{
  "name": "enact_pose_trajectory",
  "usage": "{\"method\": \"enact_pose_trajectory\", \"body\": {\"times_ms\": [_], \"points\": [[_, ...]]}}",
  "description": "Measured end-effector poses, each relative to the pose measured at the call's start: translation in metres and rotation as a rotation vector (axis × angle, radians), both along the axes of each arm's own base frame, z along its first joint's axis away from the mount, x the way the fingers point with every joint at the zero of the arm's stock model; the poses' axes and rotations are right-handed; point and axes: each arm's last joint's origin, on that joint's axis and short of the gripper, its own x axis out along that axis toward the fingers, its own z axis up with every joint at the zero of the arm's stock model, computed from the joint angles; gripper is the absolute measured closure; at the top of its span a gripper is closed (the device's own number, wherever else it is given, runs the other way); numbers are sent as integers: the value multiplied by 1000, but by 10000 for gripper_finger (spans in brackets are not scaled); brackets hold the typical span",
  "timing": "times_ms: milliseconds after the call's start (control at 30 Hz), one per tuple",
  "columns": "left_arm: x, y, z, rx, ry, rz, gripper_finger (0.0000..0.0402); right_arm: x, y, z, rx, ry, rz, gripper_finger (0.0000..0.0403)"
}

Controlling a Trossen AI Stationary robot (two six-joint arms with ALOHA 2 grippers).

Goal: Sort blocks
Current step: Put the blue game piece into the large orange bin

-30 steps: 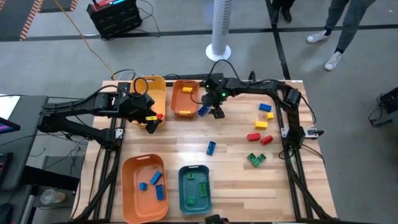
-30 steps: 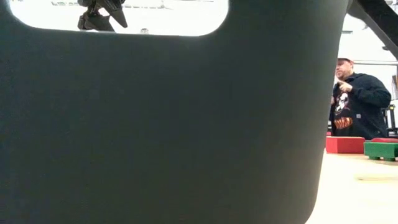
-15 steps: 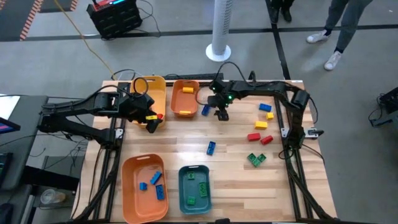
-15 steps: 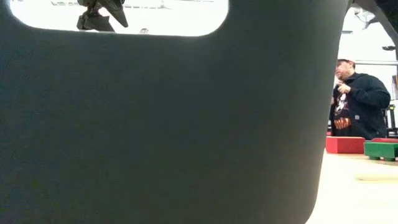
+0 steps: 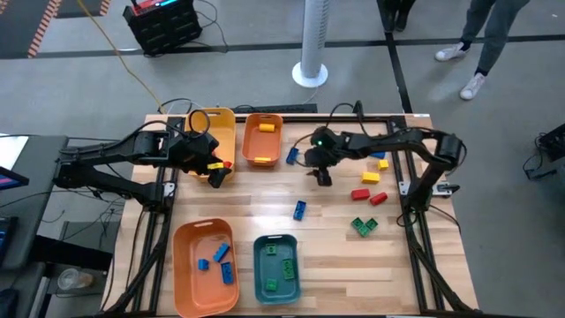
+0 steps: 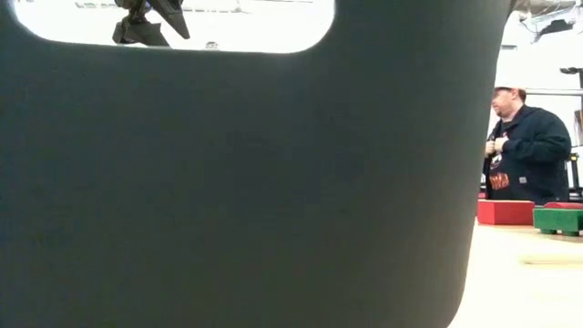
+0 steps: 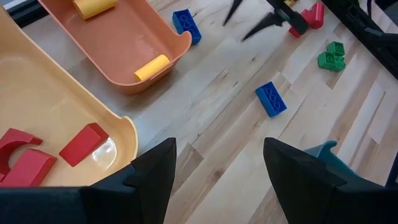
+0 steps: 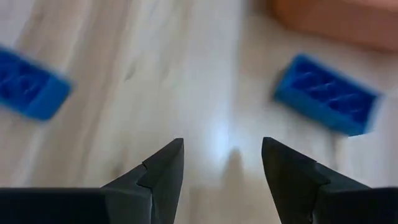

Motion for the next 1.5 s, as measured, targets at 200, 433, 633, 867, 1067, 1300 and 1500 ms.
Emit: {"method": "enact_pose_trajectory", "body": {"times_ms": [200, 433, 633, 867, 1067, 1300, 1500], "points": [[0, 0, 0, -2, -2, 3, 166, 16, -13, 11, -48, -136, -34, 165], [0, -1, 0, -4, -6, 0, 166, 34, -27, -3, -13, -66, -56, 143], [1, -4, 0, -21, -11, -4, 166, 43, -31, -3, -2, -62, -64, 143], [1, -6, 0, -21, -11, -12, 166, 34, -37, -16, 63, 42, -100, 143], [1, -7, 0, -28, -12, -13, 166, 8, -19, -7, 194, 277, -107, 143], [1, -7, 0, -16, -9, -30, 166, 6, -12, 33, 141, 91, -130, 143], [1, -7, 0, -27, -13, -24, 166, 25, -32, 7, 168, -14, -305, 143]]}}
